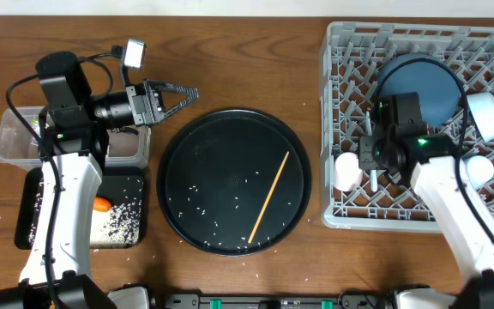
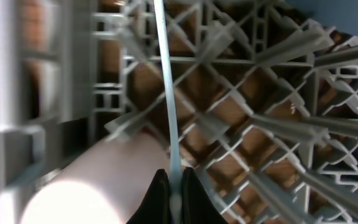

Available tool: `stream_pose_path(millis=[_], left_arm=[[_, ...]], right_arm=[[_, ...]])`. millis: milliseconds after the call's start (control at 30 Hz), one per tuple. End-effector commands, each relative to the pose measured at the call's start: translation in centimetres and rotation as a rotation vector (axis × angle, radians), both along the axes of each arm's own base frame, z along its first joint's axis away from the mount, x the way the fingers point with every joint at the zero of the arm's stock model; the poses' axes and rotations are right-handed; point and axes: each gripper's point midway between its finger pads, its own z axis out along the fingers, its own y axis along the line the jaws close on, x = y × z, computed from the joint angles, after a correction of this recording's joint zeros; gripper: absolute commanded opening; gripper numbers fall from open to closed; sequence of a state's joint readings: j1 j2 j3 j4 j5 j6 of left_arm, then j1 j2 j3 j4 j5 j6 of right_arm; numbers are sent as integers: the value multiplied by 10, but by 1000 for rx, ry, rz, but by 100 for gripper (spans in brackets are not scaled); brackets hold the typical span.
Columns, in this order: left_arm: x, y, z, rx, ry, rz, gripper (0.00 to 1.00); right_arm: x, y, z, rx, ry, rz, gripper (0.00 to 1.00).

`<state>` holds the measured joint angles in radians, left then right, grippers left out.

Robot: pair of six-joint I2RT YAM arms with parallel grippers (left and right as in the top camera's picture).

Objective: Sort waste into correct bins and load items into the dishwasher rack
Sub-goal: 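Move right gripper back left to the wooden chopstick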

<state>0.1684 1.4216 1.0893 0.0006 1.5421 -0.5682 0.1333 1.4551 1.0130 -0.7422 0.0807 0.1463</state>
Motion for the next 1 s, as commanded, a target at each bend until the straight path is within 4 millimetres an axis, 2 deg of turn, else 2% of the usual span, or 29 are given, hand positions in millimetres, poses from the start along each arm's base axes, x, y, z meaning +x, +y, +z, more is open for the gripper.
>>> stream_pose_path(millis=[0,33,67,133,167,233,333,433,533,567,667,800,967], left_arm=[[-1,1,1,0,-19,-7,98],[-1,1,1,1,-19,-7,98],[-1,1,1,1,-19,-7,98],[-1,1,1,1,-19,-7,98],[-1,1,1,1,-19,-7,98],[-1,1,1,1,-19,-7,98],[-1,1,1,1,-19,-7,98],[-1,1,1,1,-19,-7,98],[-1,1,1,1,-19,-7,98],[-1,1,1,1,-19,-7,98],[-1,1,1,1,-19,-7,98],[-1,1,1,1,-19,-7,98],[-1,1,1,1,-19,-7,98]], right_arm=[[9,-17,-5,-38,4,-21,1],[11,-21,-7,-38,3,-32,2],[13,-24,-8,-35,-2,-41,11],[17,-27,-6,-27,-20,-54,45],[18,-28,-3,-25,-28,-58,50],[21,-29,3,-23,-47,-59,52],[27,-28,20,-19,-82,-59,51],[28,-21,45,23,-104,-65,44],[27,0,81,143,-134,-62,35],[24,13,94,203,-141,-62,33],[10,38,117,303,-130,-113,23],[-9,75,120,378,-80,-156,21],[-28,131,99,360,-11,-121,22]])
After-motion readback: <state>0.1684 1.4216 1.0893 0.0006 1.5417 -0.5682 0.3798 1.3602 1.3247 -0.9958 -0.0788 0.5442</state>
